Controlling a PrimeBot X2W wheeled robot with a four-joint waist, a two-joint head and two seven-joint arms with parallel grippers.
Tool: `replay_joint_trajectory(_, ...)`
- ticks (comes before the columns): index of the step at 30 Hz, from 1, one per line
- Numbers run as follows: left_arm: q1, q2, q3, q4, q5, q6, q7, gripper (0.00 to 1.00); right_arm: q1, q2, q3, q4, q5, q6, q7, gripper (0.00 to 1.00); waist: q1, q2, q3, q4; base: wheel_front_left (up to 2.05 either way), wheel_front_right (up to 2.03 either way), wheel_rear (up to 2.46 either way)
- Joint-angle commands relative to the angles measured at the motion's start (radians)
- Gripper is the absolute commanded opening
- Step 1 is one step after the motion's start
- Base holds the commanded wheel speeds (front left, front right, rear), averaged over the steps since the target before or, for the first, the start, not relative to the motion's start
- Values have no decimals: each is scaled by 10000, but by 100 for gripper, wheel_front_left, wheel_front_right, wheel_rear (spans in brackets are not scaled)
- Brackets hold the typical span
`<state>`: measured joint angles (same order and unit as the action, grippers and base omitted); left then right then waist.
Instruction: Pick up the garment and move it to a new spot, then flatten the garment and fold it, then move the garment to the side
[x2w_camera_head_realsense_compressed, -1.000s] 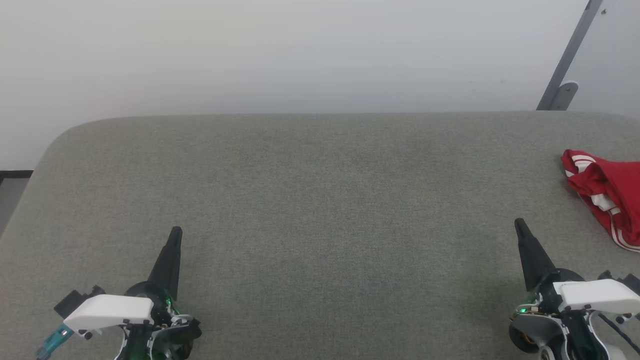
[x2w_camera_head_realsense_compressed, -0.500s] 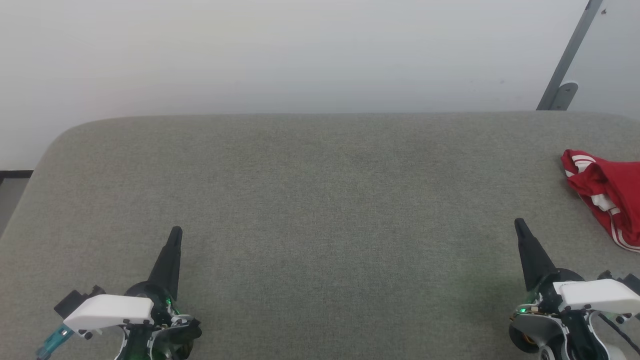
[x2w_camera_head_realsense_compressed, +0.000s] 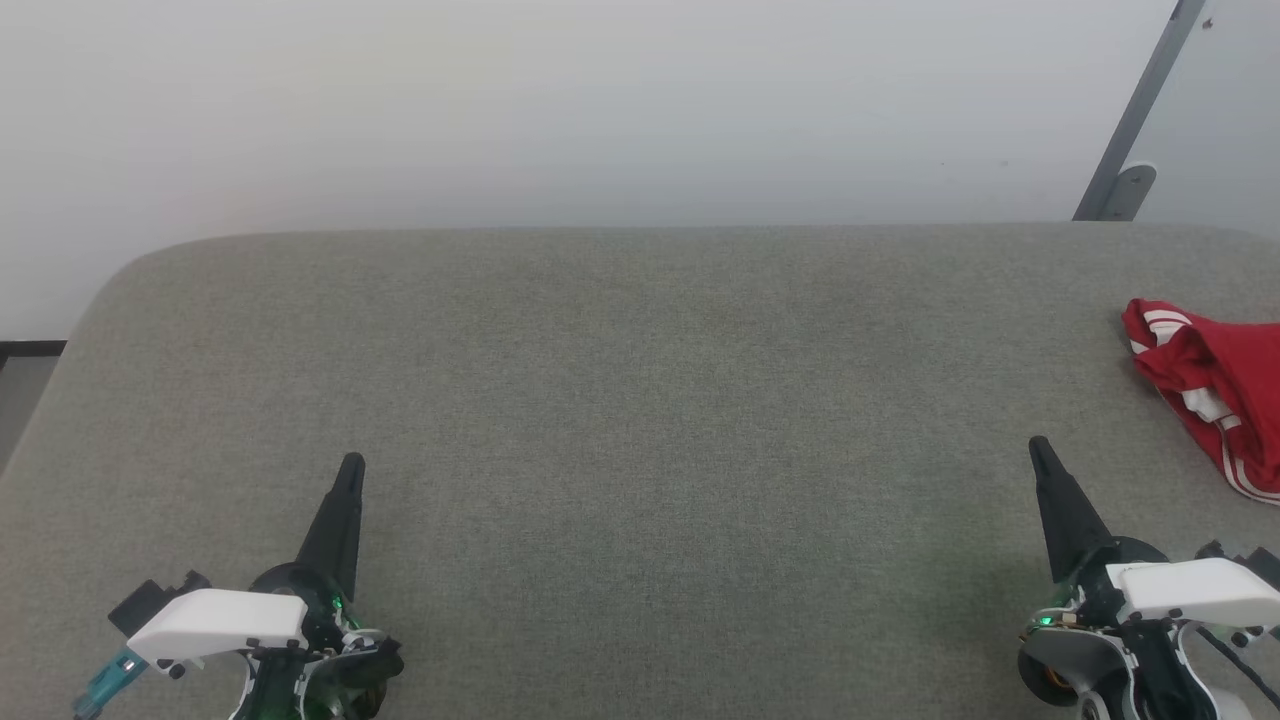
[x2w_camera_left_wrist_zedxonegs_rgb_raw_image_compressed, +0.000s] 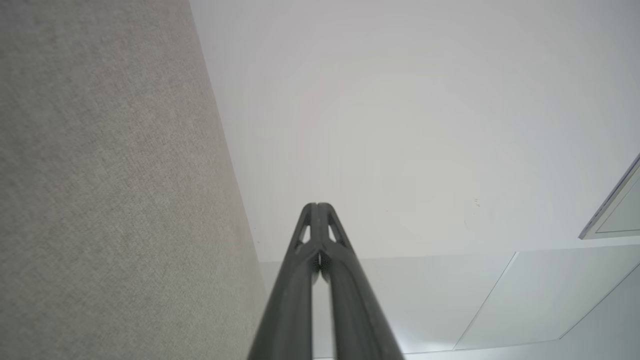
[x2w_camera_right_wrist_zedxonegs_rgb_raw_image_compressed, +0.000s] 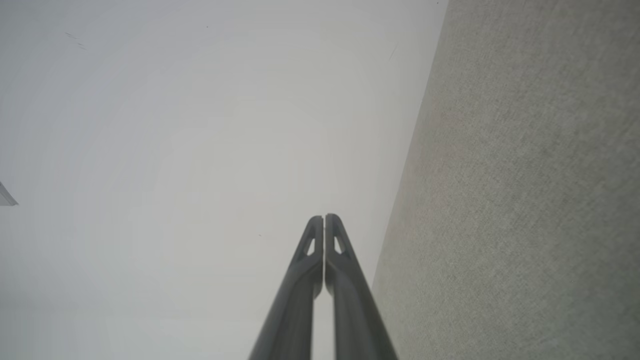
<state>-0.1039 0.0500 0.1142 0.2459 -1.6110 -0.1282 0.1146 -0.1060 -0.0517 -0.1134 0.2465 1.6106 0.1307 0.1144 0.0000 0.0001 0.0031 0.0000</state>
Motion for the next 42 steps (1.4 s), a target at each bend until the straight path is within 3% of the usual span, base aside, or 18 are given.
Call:
replay_joint_trajectory(1, -115, -20, -5, 2, -29, -46, 32, 0, -53, 37, -15, -29, 42, 0, 32, 0, 0, -1, 0, 0, 0, 0, 0)
replay_joint_trajectory(42, -115, -20, -9, 1, -34, -47, 29, 0, -52, 35, -13, -29, 44, 0, 30, 0, 0, -1, 0, 0, 0, 0, 0)
